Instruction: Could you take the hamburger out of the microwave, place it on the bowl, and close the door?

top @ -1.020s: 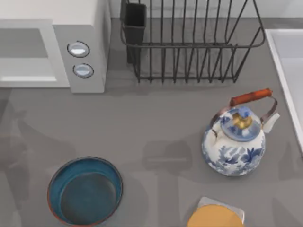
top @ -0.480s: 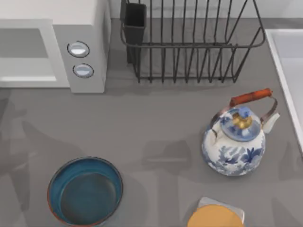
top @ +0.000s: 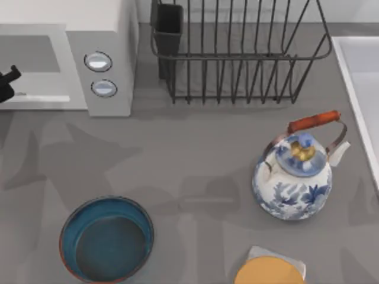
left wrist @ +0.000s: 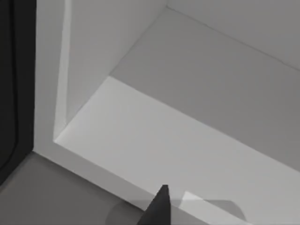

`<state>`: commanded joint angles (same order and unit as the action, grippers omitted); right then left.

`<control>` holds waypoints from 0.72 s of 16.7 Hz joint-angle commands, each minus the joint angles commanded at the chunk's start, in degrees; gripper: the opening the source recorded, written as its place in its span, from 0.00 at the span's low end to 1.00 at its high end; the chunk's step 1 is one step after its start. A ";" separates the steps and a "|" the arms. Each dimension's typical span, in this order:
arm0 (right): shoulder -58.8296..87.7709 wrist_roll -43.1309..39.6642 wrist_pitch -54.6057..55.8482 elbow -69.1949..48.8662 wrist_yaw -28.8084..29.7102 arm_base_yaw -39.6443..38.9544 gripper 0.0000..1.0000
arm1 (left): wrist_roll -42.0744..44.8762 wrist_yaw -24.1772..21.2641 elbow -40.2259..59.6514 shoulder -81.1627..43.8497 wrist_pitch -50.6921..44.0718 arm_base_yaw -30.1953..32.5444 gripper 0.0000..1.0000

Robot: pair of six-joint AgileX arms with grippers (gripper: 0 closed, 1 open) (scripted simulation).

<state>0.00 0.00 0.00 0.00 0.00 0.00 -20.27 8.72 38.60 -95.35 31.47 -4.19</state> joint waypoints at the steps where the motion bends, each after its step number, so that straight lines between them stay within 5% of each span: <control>1: 0.00 0.00 0.00 0.00 0.00 0.00 1.00 | -5.25 0.61 3.39 -1.39 -5.13 2.19 0.00; 12: 0.00 0.00 0.00 0.00 0.00 0.00 1.00 | -86.71 10.68 39.75 -20.77 -79.32 32.14 0.00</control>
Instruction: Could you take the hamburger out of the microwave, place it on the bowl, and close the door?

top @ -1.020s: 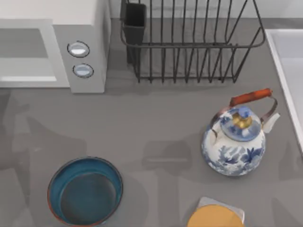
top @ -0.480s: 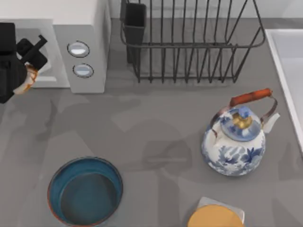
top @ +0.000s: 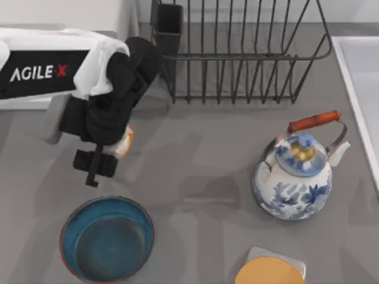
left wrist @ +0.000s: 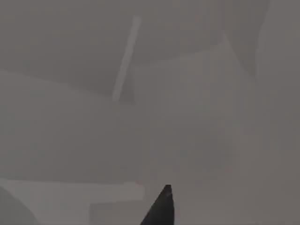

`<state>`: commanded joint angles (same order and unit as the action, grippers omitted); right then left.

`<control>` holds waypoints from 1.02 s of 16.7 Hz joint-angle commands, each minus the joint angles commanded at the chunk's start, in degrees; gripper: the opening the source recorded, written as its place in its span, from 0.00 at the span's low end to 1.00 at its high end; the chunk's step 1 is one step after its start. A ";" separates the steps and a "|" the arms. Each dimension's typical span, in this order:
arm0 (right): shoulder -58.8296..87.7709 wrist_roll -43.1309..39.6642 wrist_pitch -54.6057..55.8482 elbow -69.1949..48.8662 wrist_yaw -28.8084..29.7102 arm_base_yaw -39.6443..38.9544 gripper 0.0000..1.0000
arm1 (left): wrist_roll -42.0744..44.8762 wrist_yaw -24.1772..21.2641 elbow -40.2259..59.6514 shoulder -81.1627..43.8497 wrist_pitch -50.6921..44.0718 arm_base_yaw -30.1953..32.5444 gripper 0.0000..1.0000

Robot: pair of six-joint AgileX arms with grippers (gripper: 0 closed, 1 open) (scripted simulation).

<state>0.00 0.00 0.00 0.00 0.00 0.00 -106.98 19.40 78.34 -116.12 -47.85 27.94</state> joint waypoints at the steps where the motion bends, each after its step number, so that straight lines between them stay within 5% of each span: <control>1: 0.00 0.00 0.00 0.00 0.00 0.00 1.00 | -7.55 1.01 2.20 -2.05 -6.80 2.74 0.00; 5: 0.00 0.00 0.00 0.00 0.00 0.00 1.00 | -33.68 4.82 8.37 -10.24 -30.89 12.73 0.00; 9: 0.00 0.00 0.00 0.00 0.00 0.00 1.00 | -50.65 7.90 11.13 -17.37 -47.37 20.21 0.00; 17: 0.00 0.00 0.00 0.00 0.00 0.00 1.00 | -58.30 9.58 11.98 -21.41 -54.82 23.96 0.00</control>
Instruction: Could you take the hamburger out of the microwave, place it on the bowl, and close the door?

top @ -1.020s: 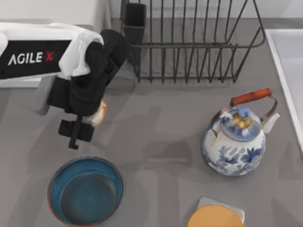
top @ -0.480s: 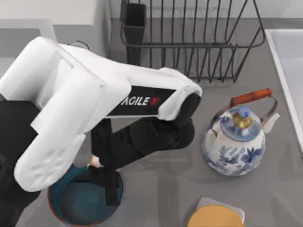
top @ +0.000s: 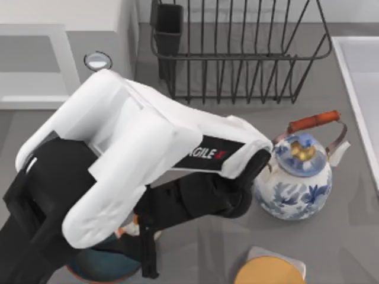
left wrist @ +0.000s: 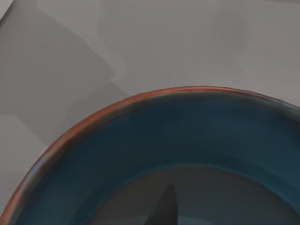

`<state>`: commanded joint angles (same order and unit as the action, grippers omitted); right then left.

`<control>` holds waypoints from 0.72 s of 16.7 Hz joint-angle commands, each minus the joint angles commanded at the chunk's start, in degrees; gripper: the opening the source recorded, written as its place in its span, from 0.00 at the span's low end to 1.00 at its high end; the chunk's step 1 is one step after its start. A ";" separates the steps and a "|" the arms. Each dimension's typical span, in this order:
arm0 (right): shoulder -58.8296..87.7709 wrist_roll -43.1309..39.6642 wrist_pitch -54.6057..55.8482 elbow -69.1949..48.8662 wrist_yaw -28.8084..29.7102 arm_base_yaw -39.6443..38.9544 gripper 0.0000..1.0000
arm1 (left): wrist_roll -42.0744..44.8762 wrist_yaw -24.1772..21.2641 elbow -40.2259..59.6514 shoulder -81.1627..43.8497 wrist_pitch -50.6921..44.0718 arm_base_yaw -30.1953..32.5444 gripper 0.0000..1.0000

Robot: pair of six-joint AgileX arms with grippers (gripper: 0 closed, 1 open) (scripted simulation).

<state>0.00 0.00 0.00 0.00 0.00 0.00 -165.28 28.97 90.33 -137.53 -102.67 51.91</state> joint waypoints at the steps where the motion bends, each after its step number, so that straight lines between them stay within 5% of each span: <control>1: 0.00 0.00 0.00 0.00 0.00 0.00 1.00 | 0.05 0.18 2.44 -1.93 2.33 -0.40 0.00; 12: 0.00 0.00 0.00 0.00 0.00 0.00 1.00 | 3.01 2.04 -6.50 0.07 7.54 -5.14 0.00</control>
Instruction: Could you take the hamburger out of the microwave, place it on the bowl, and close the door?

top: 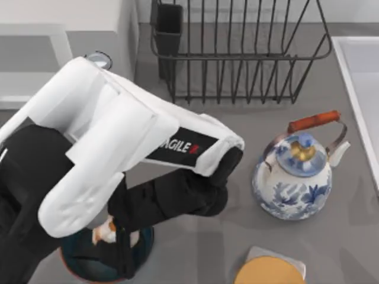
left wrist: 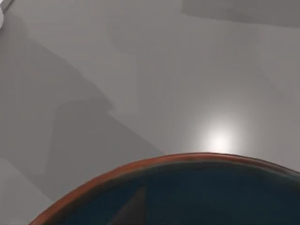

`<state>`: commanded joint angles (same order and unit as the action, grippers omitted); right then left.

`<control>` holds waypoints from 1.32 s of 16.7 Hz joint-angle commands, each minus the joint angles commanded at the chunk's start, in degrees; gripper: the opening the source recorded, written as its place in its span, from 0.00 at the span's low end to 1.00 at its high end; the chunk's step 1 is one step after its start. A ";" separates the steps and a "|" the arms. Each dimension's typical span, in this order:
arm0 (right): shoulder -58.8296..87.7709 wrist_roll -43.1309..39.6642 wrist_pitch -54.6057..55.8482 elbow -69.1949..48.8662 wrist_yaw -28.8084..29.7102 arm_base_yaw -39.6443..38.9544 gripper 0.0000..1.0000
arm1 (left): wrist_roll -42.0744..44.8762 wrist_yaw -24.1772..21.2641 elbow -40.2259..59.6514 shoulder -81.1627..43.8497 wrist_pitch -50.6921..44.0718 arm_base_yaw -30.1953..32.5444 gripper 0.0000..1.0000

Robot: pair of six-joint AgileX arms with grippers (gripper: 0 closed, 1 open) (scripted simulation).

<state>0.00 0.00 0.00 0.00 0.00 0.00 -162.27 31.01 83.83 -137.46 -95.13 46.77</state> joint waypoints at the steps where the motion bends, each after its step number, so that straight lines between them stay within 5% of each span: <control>1: 0.00 0.00 0.00 0.00 0.00 0.00 1.00 | -0.44 0.33 -1.35 0.43 1.02 0.53 0.00; 7: 0.00 0.00 0.00 0.00 0.00 0.00 1.00 | -1.21 0.59 -3.62 0.74 2.66 2.09 0.00; 20: 0.00 0.00 0.00 0.00 0.00 0.00 1.00 | -1.21 0.59 -3.62 0.74 2.66 2.09 0.98; 22: 0.00 0.00 0.00 0.00 0.00 0.00 1.00 | -1.21 0.59 -3.62 0.74 2.66 2.09 1.00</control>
<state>0.00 0.00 0.00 0.00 0.00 0.00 -163.48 31.60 80.21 -136.72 -92.47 48.86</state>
